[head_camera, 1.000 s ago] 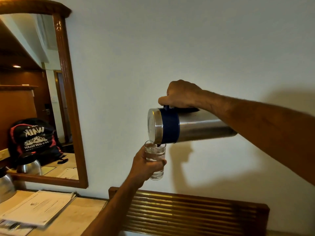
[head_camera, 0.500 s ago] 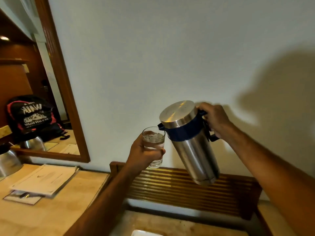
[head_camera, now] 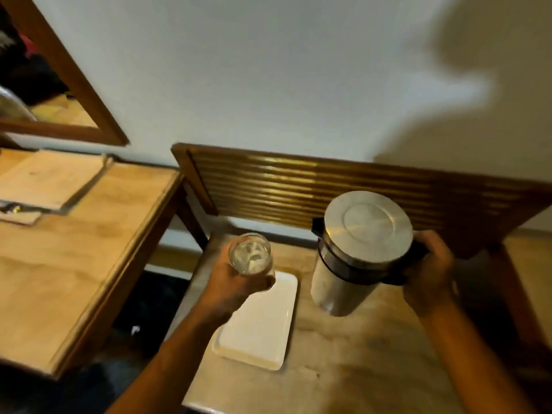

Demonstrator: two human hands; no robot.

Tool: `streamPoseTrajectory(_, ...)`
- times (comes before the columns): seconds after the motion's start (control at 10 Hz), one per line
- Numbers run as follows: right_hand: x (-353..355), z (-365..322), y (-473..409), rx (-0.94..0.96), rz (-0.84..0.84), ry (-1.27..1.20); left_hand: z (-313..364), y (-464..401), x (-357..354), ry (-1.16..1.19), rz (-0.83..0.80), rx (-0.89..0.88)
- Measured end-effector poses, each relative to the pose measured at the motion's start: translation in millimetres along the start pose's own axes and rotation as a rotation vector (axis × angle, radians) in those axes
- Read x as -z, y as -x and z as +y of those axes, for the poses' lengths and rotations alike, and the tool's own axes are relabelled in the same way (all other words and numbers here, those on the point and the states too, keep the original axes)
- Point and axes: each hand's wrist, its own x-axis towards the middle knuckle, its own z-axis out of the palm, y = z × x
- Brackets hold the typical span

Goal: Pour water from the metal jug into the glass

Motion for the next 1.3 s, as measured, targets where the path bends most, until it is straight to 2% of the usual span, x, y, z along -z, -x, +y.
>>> streamPoseTrajectory(0.2,38.6,138.4,-3.4,-0.098,0.166,0.006,-160.6,-3.1,-3.2,-0.053,0.173,0.175)
streamPoseTrajectory(0.3,47.2,179.6,-5.9,-0.117,0.251,0.006,-210.7,-8.7,-9.3,-0.076,0.194,0.22)
streamPoseTrajectory(0.5,51.6,222.4,-17.1,-0.115,0.266,-0.004,-262.2,-25.6,-32.2,-0.136,0.168,0.23)
streamPoseTrajectory(1.0,58.9,241.3,-36.9,0.022,0.119,0.09,-293.8,-30.4,-51.8,-0.216,0.214,0.226)
streamPoseTrajectory(1.2,65.9,228.2,-32.4,0.115,0.017,0.362,-243.8,-26.9,-35.1,-0.356,0.1,0.228)
streamPoseTrajectory(1.3,72.7,213.4,-16.3,0.107,-0.034,0.641,-192.7,-26.9,-18.5,-0.494,0.081,0.102)
